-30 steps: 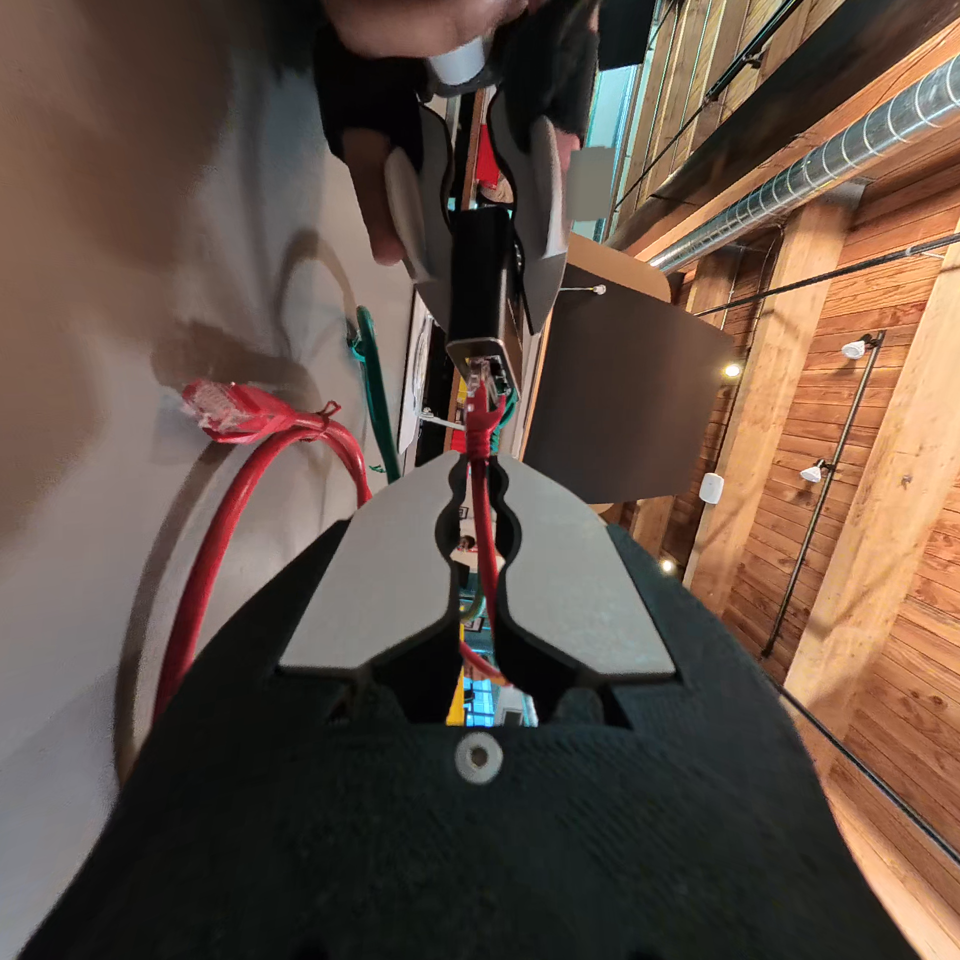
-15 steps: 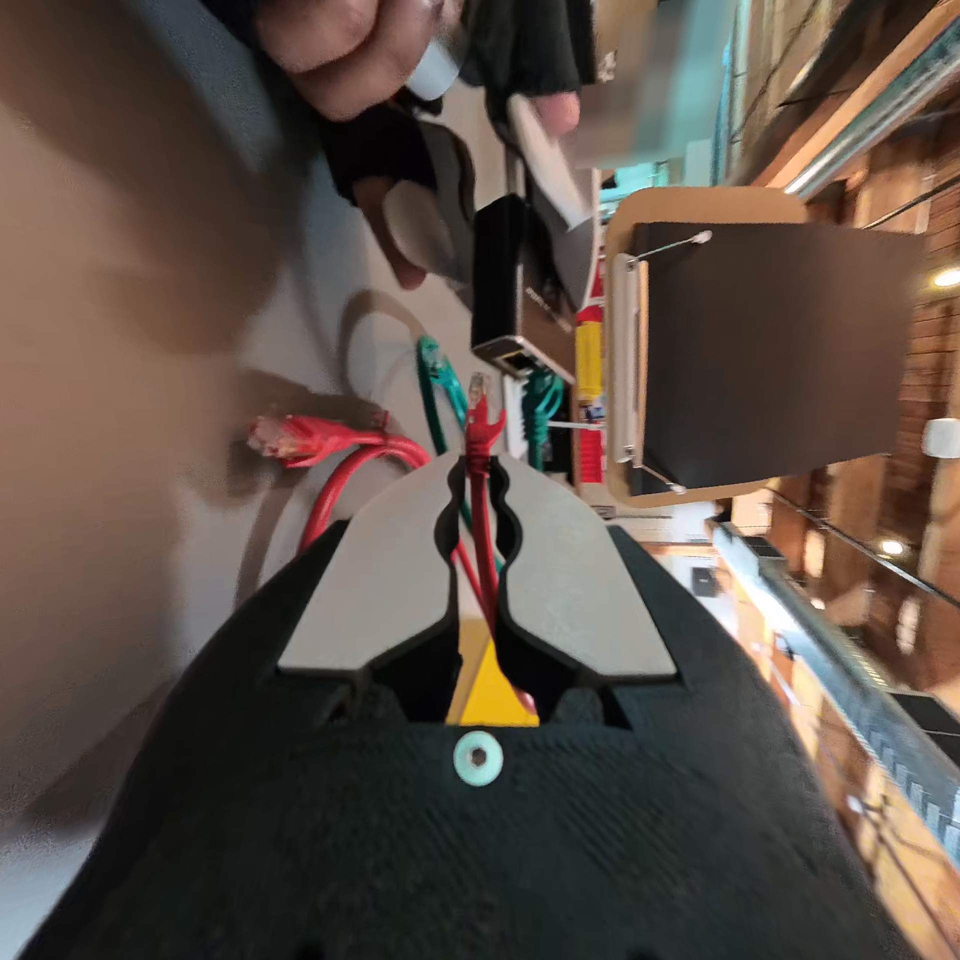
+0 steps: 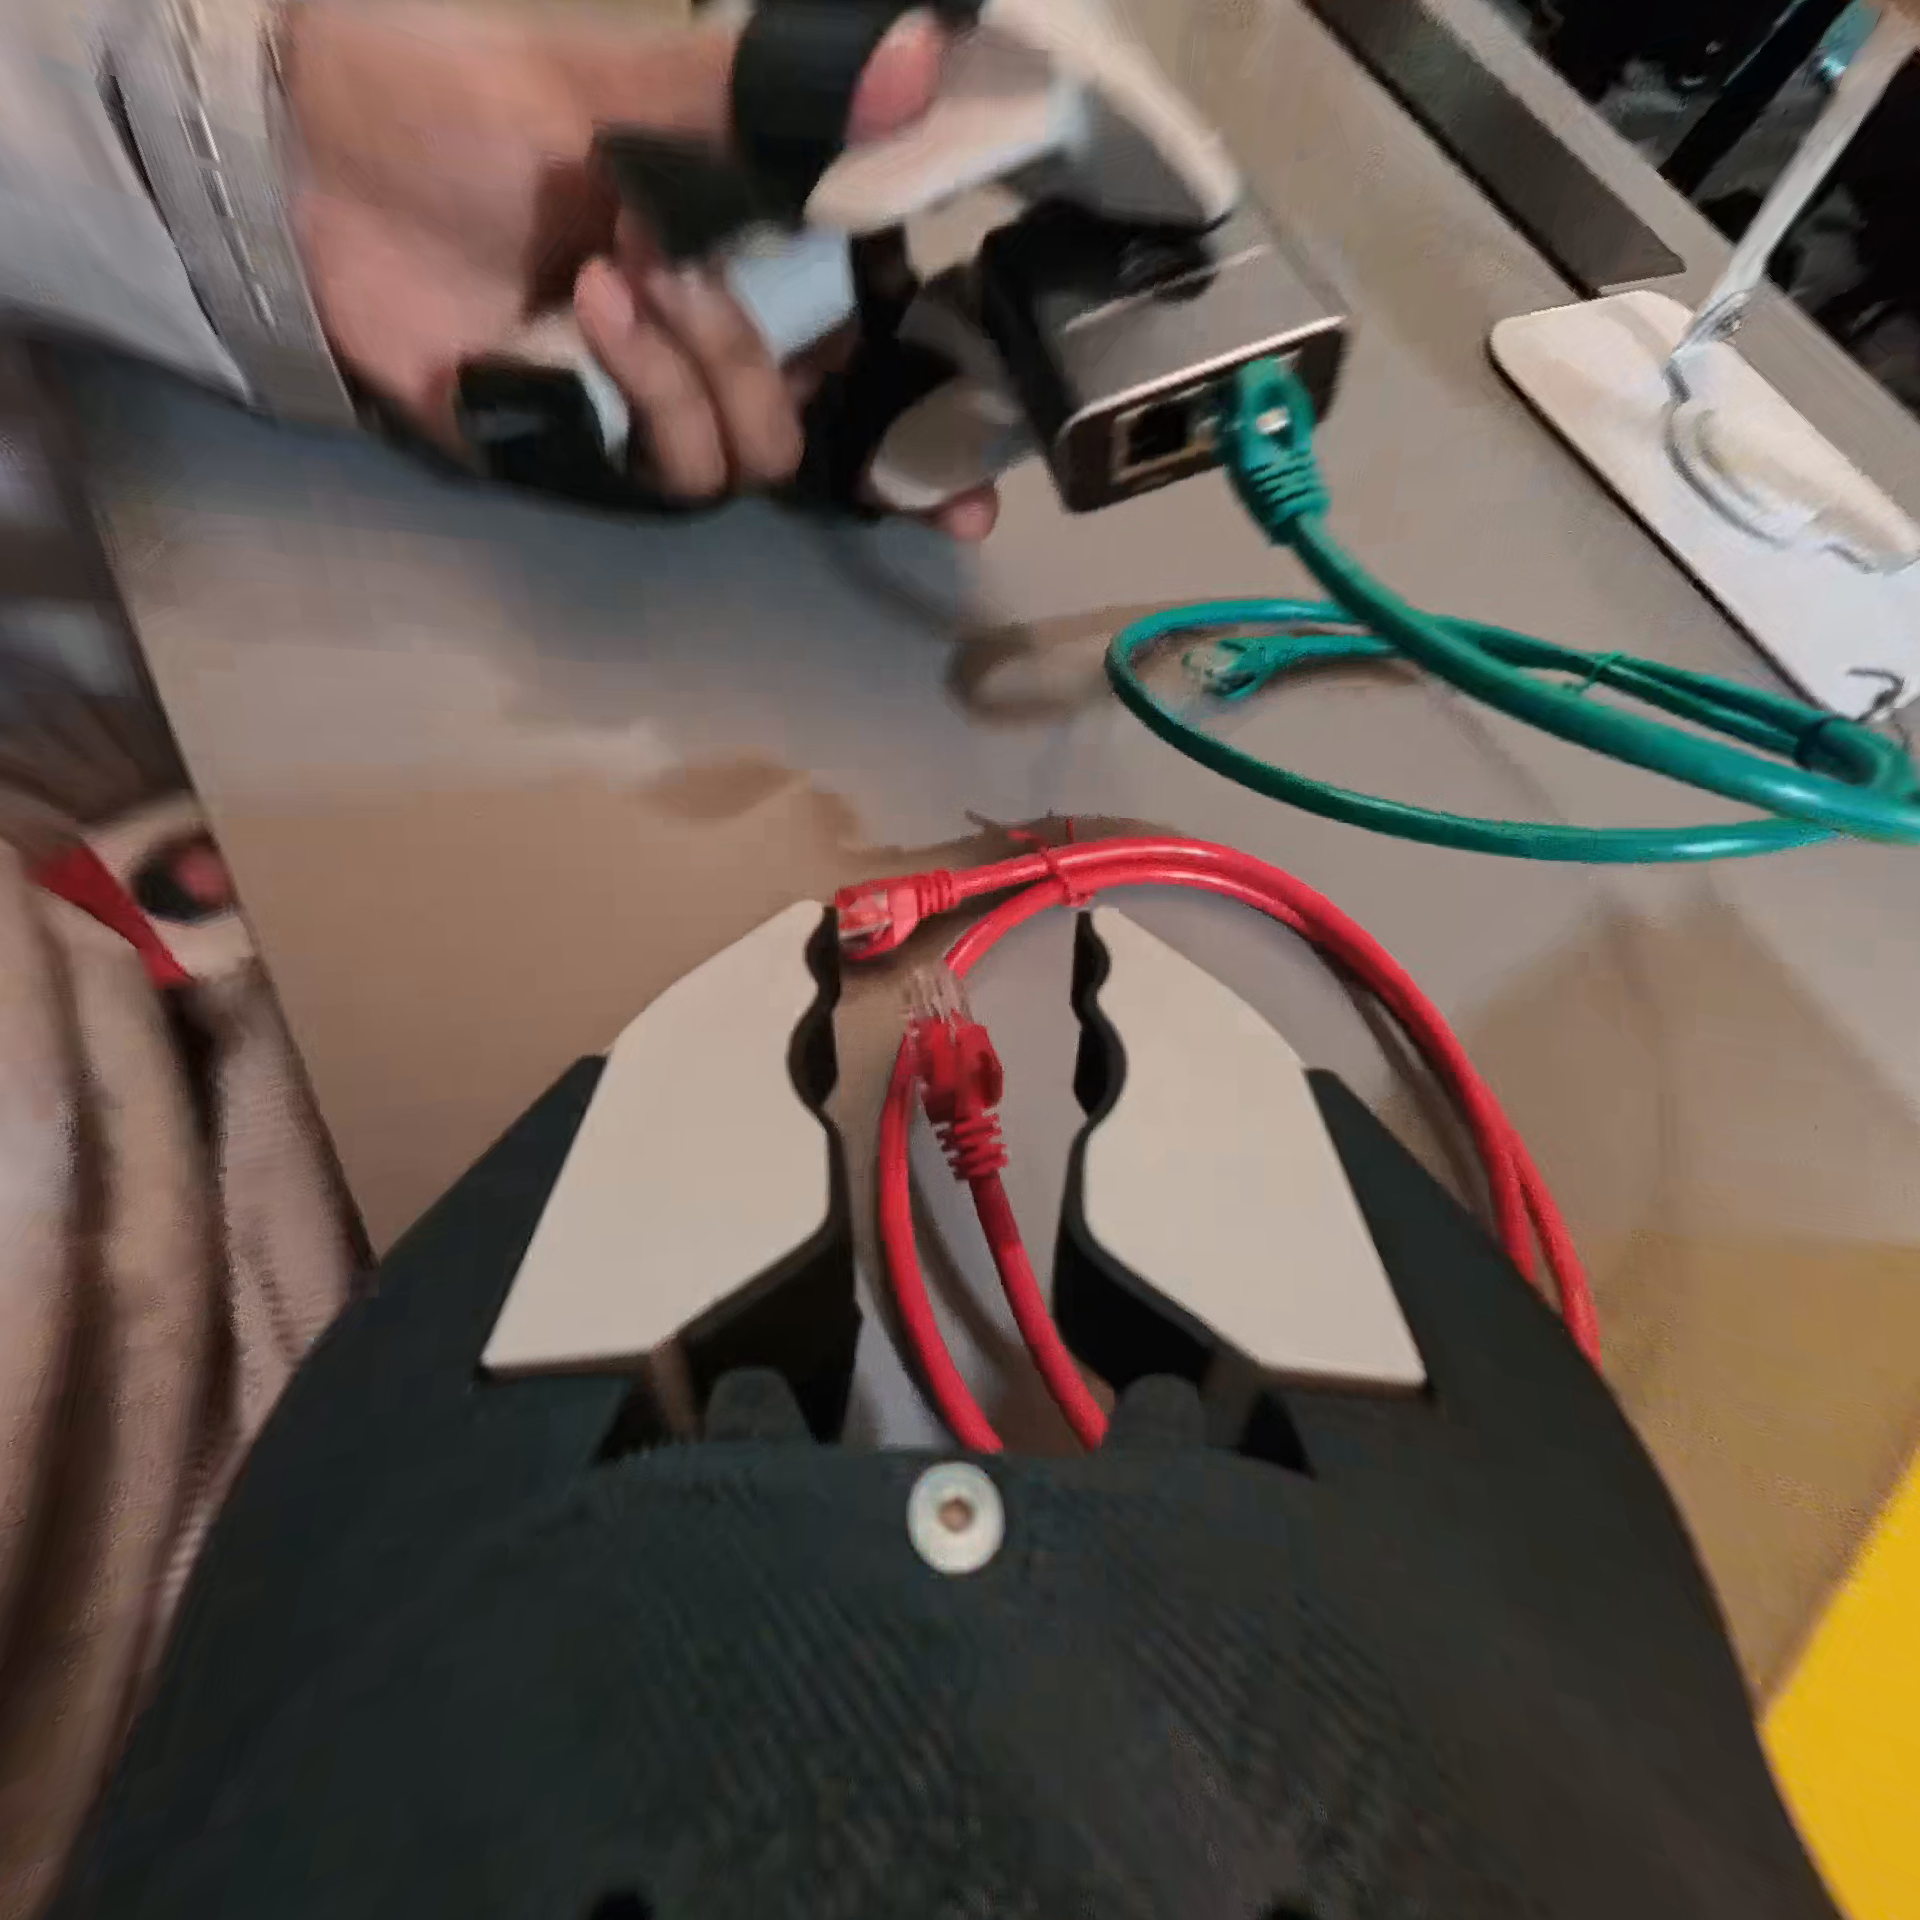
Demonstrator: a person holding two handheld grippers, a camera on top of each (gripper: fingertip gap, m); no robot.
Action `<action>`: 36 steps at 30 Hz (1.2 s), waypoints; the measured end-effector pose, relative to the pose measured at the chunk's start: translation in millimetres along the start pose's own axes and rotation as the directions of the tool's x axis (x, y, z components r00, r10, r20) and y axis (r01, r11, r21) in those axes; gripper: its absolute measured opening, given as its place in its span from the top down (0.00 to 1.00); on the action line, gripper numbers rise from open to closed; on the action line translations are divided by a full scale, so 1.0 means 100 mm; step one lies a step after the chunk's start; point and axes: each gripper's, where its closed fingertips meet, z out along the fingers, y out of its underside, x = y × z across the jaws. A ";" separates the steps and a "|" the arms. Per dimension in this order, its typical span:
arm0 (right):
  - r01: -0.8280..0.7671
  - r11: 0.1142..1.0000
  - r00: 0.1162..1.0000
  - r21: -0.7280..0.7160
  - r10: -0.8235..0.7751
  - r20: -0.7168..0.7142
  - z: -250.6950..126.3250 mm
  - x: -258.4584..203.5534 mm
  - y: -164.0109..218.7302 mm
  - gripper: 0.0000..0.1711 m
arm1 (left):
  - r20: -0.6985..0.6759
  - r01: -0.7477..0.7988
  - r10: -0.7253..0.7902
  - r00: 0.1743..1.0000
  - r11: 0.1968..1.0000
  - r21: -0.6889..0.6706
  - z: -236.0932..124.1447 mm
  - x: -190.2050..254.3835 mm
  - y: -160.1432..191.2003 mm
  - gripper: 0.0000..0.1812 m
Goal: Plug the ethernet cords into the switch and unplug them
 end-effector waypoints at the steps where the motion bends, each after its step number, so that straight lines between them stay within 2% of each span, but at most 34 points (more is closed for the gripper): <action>1: -0.062 0.997 0.998 0.043 0.061 0.018 -0.06 0.05 -0.05 0.74 | -0.002 0.002 -0.002 1.000 1.000 -0.001 0.00 0.00 0.00 0.86; 5: -0.242 0.964 0.967 0.110 0.229 0.116 -0.30 0.22 -0.08 0.75 | -0.018 0.021 -0.020 1.000 1.000 0.001 -0.01 0.01 -0.01 0.86; 10: -0.371 0.929 0.914 0.019 0.361 0.186 -0.36 0.30 0.17 0.77 | -0.020 0.026 -0.026 0.999 1.000 -0.008 -0.01 0.01 0.00 0.86; 13: -0.332 0.940 0.921 -0.071 0.340 0.192 -0.26 0.21 0.31 0.78 | -0.020 0.027 -0.028 0.999 0.999 -0.016 0.00 0.01 0.01 0.86; 17: -0.163 0.969 0.973 -0.186 0.189 0.131 -0.13 0.11 0.49 0.78 | -0.021 0.028 -0.028 0.999 0.999 -0.019 0.00 0.01 0.02 0.86; 19: -0.120 0.970 0.980 -0.209 0.150 0.134 -0.10 0.05 0.53 0.82 | -0.022 0.030 -0.030 0.999 0.999 -0.023 0.00 0.01 0.02 0.86; 23: -0.140 0.968 0.960 -0.207 0.184 0.209 -0.07 -0.09 0.50 0.90 | -0.020 0.029 -0.030 0.999 0.999 -0.031 0.01 0.01 0.04 0.86; 27: -0.181 0.967 0.951 -0.177 0.218 0.219 -0.08 -0.06 0.46 0.92 | -0.018 0.028 -0.029 0.999 0.999 -0.034 0.01 0.00 0.04 0.86; 31: -0.243 0.969 0.952 -0.034 0.245 0.181 -0.15 0.09 0.23 0.93 | -0.017 0.026 -0.027 0.999 0.999 -0.034 0.01 0.00 0.04 0.86; 34: -0.220 0.971 0.975 0.098 0.216 0.052 -0.22 0.29 0.02 0.93 | -0.012 0.020 -0.021 1.000 0.999 -0.034 0.02 0.00 0.05 0.86; 36: -0.133 0.984 0.986 0.115 0.143 -0.084 -0.25 0.39 -0.04 0.93 | 0.001 0.001 -0.001 1.000 0.999 -0.038 0.03 -0.01 0.06 0.86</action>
